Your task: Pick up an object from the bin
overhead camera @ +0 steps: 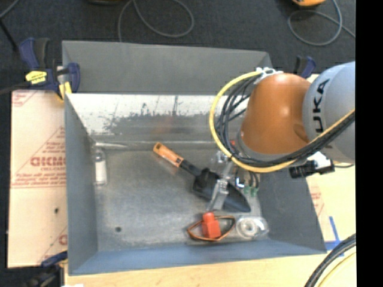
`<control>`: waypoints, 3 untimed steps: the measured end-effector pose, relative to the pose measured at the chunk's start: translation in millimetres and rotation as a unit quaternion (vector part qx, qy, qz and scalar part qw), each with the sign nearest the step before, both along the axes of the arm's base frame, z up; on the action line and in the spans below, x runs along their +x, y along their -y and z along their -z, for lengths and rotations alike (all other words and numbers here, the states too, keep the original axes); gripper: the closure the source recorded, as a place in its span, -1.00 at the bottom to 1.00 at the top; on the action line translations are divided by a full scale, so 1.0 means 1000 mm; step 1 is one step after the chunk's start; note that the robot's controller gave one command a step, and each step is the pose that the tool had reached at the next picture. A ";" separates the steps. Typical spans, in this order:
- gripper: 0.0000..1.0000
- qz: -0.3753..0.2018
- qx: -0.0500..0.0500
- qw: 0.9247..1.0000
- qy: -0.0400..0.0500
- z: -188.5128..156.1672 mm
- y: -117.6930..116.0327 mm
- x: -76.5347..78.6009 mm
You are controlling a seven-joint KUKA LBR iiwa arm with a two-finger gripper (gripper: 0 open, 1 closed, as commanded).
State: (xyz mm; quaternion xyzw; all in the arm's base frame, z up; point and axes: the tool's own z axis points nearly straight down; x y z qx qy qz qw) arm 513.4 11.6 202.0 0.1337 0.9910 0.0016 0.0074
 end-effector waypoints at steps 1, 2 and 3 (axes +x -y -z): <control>-1.00 -0.036 -0.001 0.999 -0.003 0.031 0.010 0.004; -1.00 -0.101 -0.002 0.995 0.000 0.046 0.021 0.017; -1.00 0.024 0.000 1.000 -0.001 0.068 0.033 0.027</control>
Offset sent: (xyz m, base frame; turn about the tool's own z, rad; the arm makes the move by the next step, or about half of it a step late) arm 0.0385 -0.0376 -0.0674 0.1618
